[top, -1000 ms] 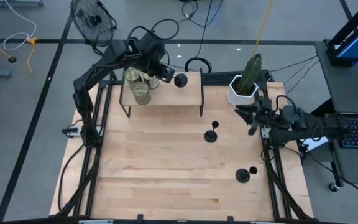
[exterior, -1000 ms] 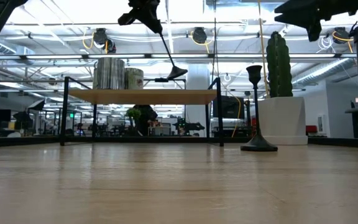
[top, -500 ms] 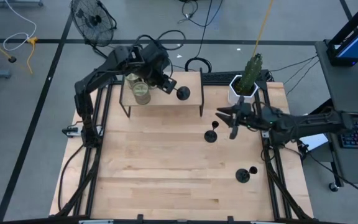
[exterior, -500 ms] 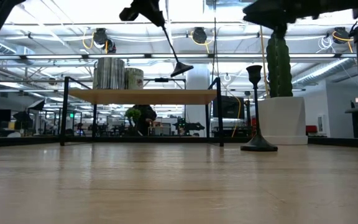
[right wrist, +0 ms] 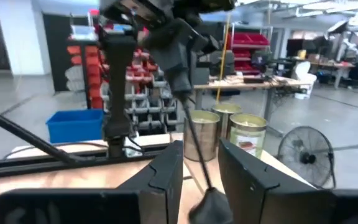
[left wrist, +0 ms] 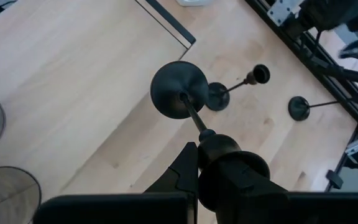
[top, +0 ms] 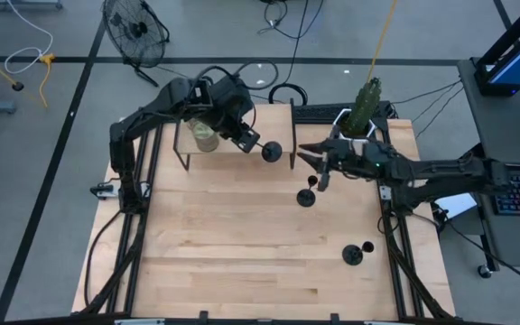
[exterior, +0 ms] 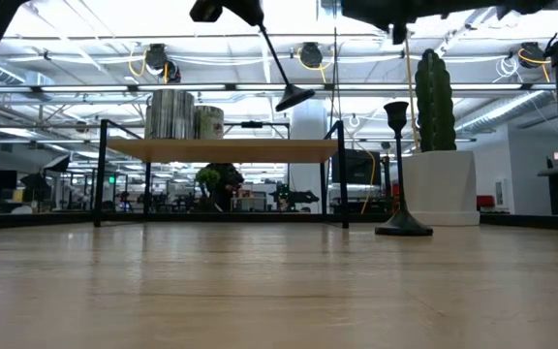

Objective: Pick & Place candle stick holders
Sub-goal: Put the bottom left black candle holder on the shelf

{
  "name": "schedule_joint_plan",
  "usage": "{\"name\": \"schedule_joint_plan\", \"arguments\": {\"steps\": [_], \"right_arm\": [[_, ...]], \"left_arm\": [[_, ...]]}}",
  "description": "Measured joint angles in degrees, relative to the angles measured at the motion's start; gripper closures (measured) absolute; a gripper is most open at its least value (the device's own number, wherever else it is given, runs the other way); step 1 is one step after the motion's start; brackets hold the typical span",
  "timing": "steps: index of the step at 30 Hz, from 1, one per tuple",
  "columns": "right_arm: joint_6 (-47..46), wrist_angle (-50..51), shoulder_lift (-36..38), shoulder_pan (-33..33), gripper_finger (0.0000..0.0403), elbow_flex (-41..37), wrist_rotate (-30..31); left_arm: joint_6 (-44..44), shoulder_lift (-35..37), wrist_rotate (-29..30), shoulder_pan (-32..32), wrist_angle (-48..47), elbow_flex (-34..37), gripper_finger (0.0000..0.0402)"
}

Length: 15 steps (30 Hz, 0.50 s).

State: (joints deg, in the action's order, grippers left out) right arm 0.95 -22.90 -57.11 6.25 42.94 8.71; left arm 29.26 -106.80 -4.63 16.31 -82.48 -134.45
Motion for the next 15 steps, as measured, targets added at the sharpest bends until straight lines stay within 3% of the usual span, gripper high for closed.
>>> {"name": "schedule_joint_plan", "arguments": {"steps": [7,15], "right_arm": [[2.7,5.1,-7.4,1.8,0.0279,8.6,-7.0],[4.4,9.2,-14.7,2.1,0.0201,16.4,-7.3]], "left_arm": [[0.5,0.0,0.0,-1.5,0.0,0.0,0.0385],[0.7,0.0,0.0,-1.9,0.0,0.0,0.0385]]}}
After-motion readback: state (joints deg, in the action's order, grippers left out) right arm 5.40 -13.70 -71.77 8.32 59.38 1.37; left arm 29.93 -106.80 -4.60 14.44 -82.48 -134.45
